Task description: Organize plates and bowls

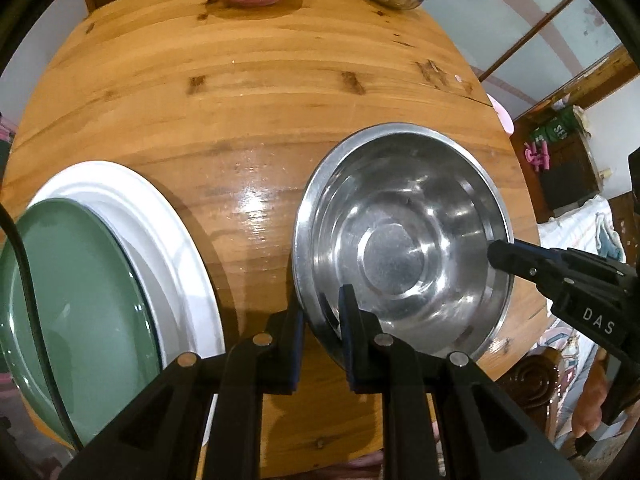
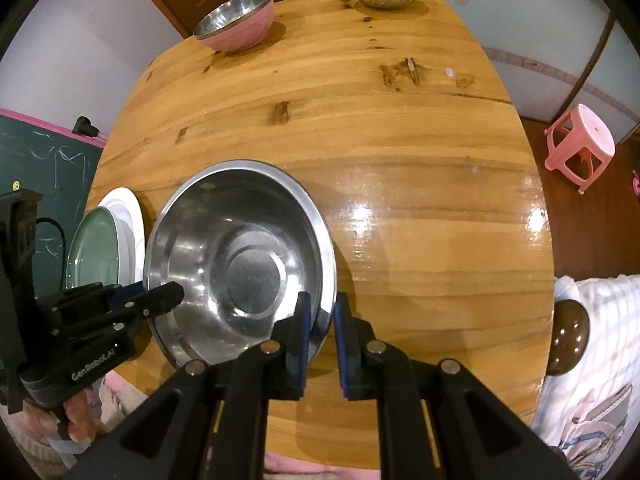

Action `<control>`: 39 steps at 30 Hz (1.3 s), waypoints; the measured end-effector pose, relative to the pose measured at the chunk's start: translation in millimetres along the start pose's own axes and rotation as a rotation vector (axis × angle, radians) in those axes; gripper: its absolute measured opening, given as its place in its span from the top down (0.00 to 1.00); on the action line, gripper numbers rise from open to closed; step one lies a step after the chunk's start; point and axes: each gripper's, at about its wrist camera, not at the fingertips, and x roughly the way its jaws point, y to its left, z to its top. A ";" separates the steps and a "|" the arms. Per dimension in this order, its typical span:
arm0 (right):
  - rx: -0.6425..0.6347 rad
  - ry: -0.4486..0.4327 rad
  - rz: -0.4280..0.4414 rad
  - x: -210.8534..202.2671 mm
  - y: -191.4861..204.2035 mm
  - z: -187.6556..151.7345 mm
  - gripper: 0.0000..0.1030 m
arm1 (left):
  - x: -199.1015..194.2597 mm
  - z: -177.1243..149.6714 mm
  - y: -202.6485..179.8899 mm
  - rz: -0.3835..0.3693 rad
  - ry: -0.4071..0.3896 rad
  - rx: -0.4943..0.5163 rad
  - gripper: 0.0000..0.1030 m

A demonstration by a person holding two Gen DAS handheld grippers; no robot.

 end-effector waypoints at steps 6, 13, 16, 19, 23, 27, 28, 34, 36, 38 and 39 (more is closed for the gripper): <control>0.008 0.007 0.009 2.9 0.3 -2.1 0.89 | -0.5 0.3 -1.3 0.012 0.001 0.016 0.81; 0.013 0.012 -0.003 3.7 2.5 -1.8 0.89 | -5.7 0.1 -3.5 0.025 -0.026 0.037 0.67; 0.009 0.018 -0.011 3.9 3.4 -0.2 0.89 | -11.7 0.6 -5.9 0.032 -0.040 0.041 0.60; 0.004 0.029 -0.019 4.8 5.8 0.2 0.88 | -18.5 1.7 -8.0 0.046 -0.064 0.040 0.43; -0.001 0.033 -0.026 3.5 8.6 -1.2 0.86 | -26.9 3.8 -9.8 0.063 -0.084 0.041 0.36; -0.017 0.009 -0.030 -7.4 10.9 -3.8 0.76 | -38.4 3.7 -7.8 0.076 -0.100 0.026 0.31; -0.019 0.003 -0.030 -10.5 11.5 -3.8 0.74 | -40.5 3.6 -7.6 0.078 -0.105 0.024 0.30; -0.048 -0.057 -0.038 -39.3 19.5 1.9 0.73 | -63.3 4.8 -4.9 0.092 -0.144 0.024 0.30; -0.060 -0.074 -0.042 -46.9 22.6 5.0 0.73 | -73.0 5.9 -4.3 0.114 -0.167 0.030 0.30; -0.077 -0.097 -0.045 -57.2 26.8 8.7 0.73 | -85.4 7.3 -3.4 0.135 -0.192 0.038 0.30; -0.083 -0.108 -0.048 -61.5 28.5 10.5 0.73 | -90.1 8.3 -3.1 0.143 -0.202 0.041 0.30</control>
